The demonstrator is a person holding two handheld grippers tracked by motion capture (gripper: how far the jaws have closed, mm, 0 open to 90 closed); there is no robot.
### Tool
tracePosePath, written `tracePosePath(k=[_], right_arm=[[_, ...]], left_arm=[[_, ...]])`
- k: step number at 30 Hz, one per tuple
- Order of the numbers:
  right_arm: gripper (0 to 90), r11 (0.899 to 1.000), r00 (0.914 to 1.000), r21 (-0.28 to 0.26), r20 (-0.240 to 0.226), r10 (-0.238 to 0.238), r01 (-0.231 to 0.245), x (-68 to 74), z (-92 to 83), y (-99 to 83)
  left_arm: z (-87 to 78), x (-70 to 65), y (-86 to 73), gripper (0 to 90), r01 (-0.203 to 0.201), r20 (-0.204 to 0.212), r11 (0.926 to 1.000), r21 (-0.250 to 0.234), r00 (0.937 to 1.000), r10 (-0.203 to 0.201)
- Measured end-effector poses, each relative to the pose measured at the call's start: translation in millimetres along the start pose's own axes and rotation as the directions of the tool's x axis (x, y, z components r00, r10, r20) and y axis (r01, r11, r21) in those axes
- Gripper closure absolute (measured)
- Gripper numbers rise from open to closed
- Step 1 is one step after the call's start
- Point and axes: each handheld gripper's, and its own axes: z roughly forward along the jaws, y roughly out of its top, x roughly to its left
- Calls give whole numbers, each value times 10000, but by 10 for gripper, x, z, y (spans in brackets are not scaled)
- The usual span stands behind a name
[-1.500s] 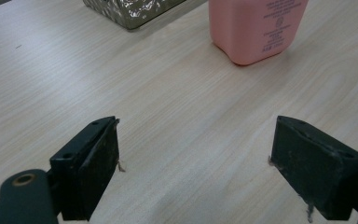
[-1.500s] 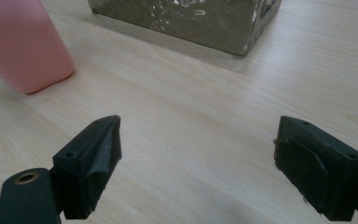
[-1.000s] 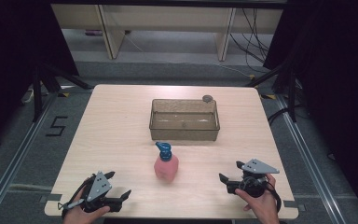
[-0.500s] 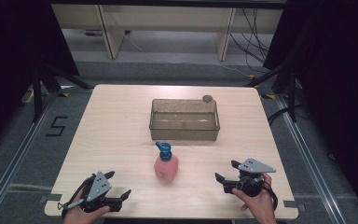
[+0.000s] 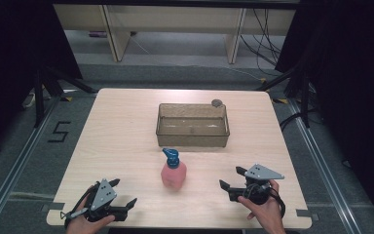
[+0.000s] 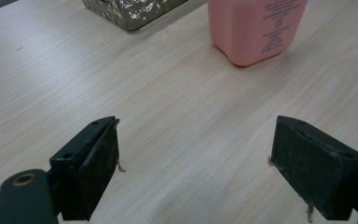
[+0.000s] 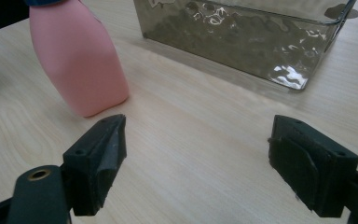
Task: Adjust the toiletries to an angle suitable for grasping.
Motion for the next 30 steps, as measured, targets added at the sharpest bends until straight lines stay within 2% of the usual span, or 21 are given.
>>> tracePosePath(k=[10,12,13,14,15,16,17,18,19,20,22,23,28,30], right_arm=[[204,9999,9998,-75,-85,-154,153,34,17,39],[205,9999,9998,-134,-182,38,-40,60,24,46],[206,9996,9997,-141,-92,-241,239,43,22,55],[206,9996,9997,-125,-108,-241,239,43,23,59],[206,9998,9997,-205,-228,-19,15,59,40,60],[206,9998,9997,-205,-228,-19,15,59,40,60],[207,9994,9994,-183,-197,-292,288,46,46,78],[207,9994,9994,-183,-197,-292,288,46,46,78],[208,9995,9992,-100,-267,-309,306,49,55,87],[208,9990,9989,-201,-234,-402,397,47,70,85],[209,9991,9989,-192,-255,-383,378,50,70,84],[209,9989,9986,-270,-339,-397,388,51,75,79],[209,9991,9984,-272,-448,-346,334,53,74,83],[209,9984,9983,-413,-412,-404,387,51,91,89]], left_arm=[[7,0,-3,146,-46,-17,10000,86,10000,46],[12,7,-9,146,-44,63,9999,134,10000,43],[14,12,-13,146,13,53,9999,139,10000,-14],[12,24,-11,146,-141,-6,9997,197,9999,141],[10,27,-9,146,-193,7,9996,224,9998,193],[10,27,-9,146,-193,7,9996,224,9998,193],[17,11,-13,146,11,51,9999,147,10000,-12],[17,11,-13,147,11,51,9999,147,10000,-12],[19,21,-16,146,-174,-106,9997,190,9998,176],[10,21,-11,147,-228,-91,9992,318,9997,231],[13,17,-10,147,-206,-79,9993,311,9998,209],[29,1,-6,146,2,-11,9999,108,10000,-2],[45,-12,-1,147,-34,-44,10000,80,10000,35],[41,-5,2,146,-164,14,9995,255,9999,164]])
